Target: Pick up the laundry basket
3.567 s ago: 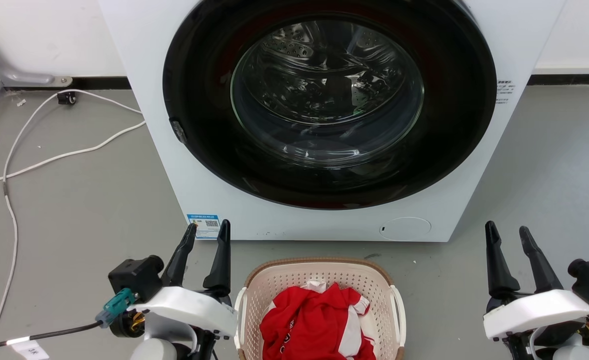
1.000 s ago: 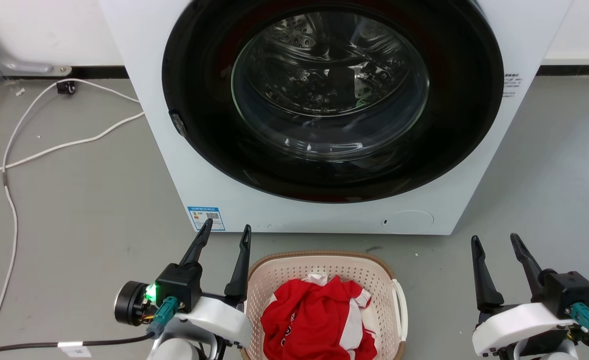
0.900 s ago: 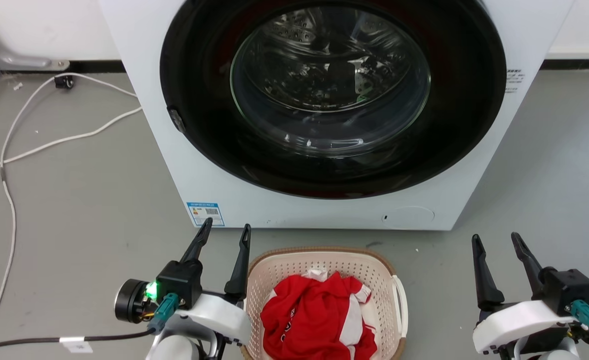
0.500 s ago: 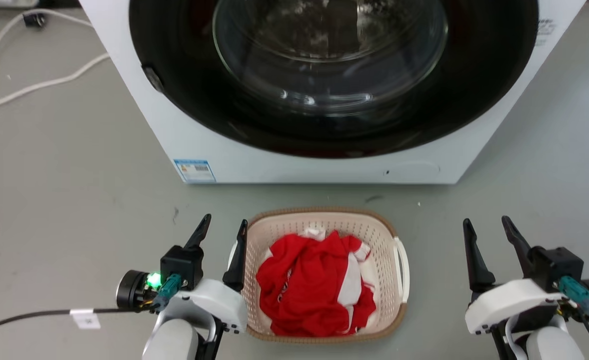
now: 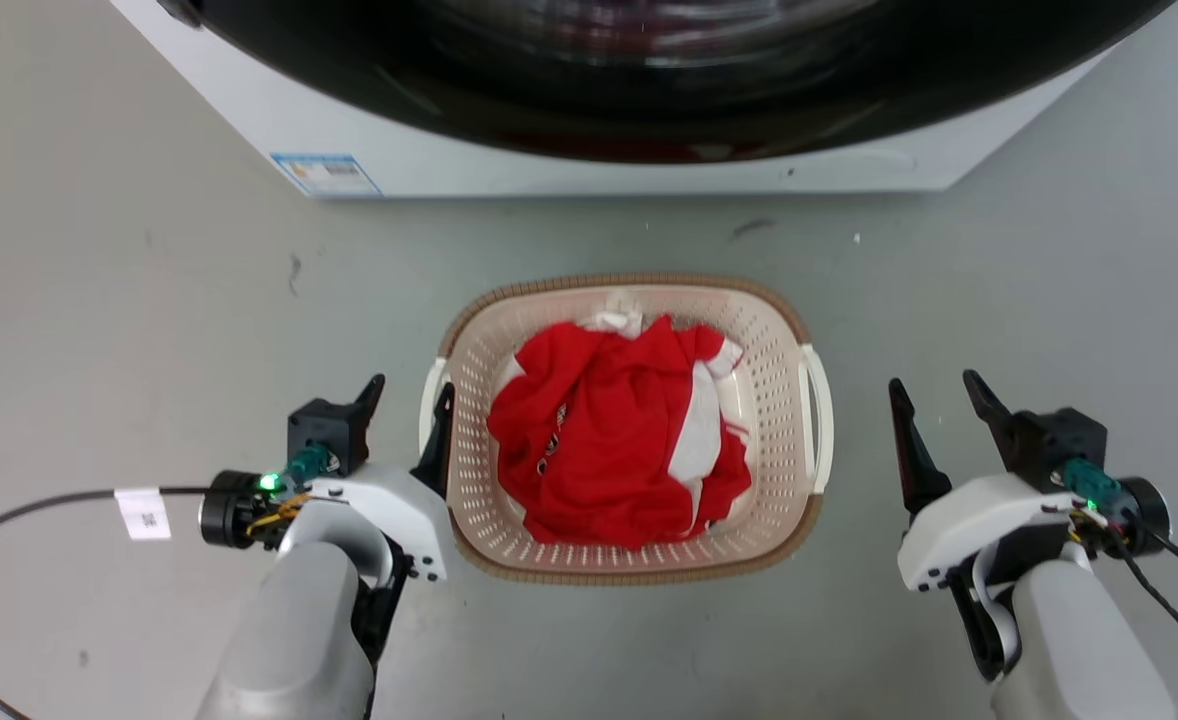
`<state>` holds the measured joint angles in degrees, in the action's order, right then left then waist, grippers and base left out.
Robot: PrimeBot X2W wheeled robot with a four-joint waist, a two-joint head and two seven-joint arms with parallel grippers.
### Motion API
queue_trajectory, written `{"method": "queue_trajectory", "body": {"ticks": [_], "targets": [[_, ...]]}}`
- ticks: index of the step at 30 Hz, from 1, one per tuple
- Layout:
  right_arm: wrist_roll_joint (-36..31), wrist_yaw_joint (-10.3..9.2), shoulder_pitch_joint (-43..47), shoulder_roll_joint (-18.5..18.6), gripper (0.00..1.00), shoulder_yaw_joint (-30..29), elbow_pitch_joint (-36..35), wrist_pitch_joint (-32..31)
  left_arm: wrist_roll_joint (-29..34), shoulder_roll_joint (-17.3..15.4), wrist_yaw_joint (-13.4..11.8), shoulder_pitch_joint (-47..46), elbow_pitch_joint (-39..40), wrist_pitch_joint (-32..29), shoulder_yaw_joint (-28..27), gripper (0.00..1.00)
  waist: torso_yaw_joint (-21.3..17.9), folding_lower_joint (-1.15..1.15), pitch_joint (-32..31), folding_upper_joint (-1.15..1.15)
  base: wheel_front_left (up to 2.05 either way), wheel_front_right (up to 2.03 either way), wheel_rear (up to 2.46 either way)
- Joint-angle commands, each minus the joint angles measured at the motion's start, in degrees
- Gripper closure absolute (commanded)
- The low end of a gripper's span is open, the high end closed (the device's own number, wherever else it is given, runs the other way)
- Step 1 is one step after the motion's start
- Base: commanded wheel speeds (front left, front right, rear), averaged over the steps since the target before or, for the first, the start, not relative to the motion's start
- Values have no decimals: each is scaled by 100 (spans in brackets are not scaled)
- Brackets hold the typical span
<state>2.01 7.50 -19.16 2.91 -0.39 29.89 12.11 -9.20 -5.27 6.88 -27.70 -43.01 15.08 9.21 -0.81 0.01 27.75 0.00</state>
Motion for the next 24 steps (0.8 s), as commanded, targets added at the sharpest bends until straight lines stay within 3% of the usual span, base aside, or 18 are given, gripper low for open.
{"method": "queue_trajectory", "body": {"ticks": [1, 12, 24], "targets": [[-35, -3, -235, -5, 0, 46, 196, 52, -53, -58, 20, -218, -187, 14, 5, 0, -55, -1, 491, 0, 0, 0, 0], [80, -3, -1425, -5, 0, 439, 1661, 218, -390, -284, 60, -1234, -1479, 12, 296, 0, -159, -1, 1502, 0, 0, 0, 0], [675, -3, -2546, -5, 0, 1214, 3091, 287, -1081, -450, 57, -1945, -2254, -60, 1023, 0, -184, -1, 2037, 0, 0, 0, 0]]}}
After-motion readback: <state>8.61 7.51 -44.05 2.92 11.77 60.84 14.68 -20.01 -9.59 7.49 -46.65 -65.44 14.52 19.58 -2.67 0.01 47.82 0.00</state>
